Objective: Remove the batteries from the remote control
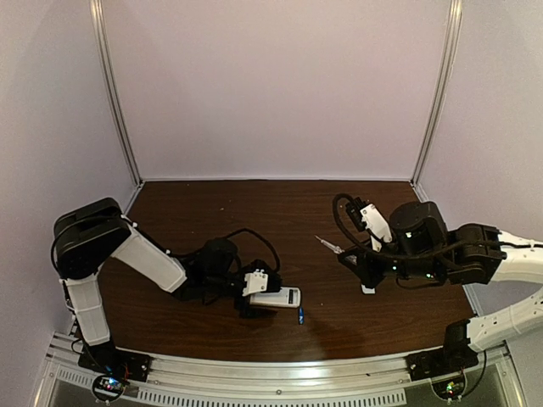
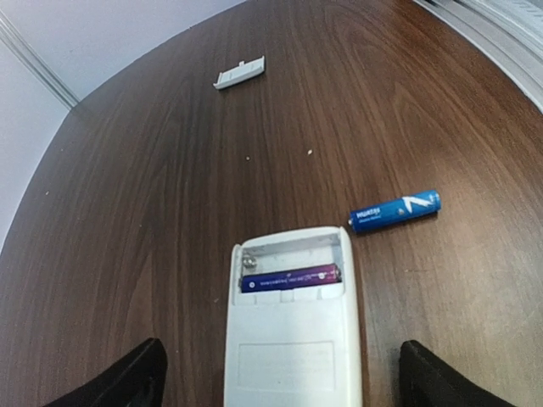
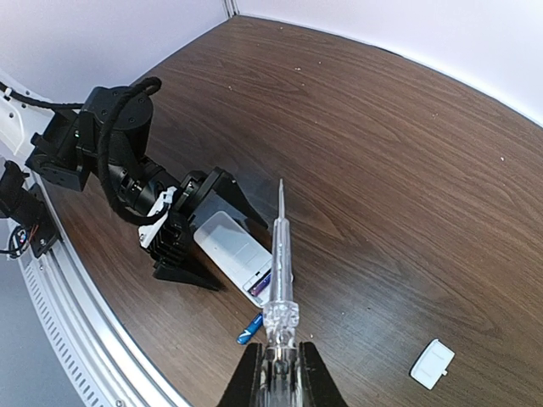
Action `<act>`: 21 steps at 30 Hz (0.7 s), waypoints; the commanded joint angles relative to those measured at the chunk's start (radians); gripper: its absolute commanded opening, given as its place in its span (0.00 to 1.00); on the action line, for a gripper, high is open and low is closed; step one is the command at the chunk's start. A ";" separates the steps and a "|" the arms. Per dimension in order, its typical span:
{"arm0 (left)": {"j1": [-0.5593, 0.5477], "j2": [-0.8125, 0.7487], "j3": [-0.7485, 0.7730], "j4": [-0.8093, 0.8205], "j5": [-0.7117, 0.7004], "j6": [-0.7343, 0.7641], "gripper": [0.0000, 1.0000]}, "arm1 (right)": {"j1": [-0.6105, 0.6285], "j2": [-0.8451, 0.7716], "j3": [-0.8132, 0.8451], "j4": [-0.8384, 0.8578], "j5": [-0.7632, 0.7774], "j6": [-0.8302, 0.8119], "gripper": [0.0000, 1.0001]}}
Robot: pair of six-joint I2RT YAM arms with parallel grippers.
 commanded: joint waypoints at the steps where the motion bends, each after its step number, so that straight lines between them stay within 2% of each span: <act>1: 0.007 -0.059 -0.056 0.071 0.002 -0.009 0.97 | -0.003 -0.010 -0.029 0.032 0.007 0.013 0.00; 11: 0.007 -0.233 -0.206 0.235 0.041 -0.027 0.96 | -0.003 0.025 -0.112 0.206 -0.072 0.038 0.00; 16: 0.006 -0.280 -0.296 0.390 0.105 -0.069 0.95 | -0.002 0.037 -0.172 0.319 -0.150 0.076 0.00; 21: -0.003 -0.303 -0.347 0.509 0.191 -0.140 0.89 | 0.001 0.078 -0.245 0.462 -0.258 0.122 0.00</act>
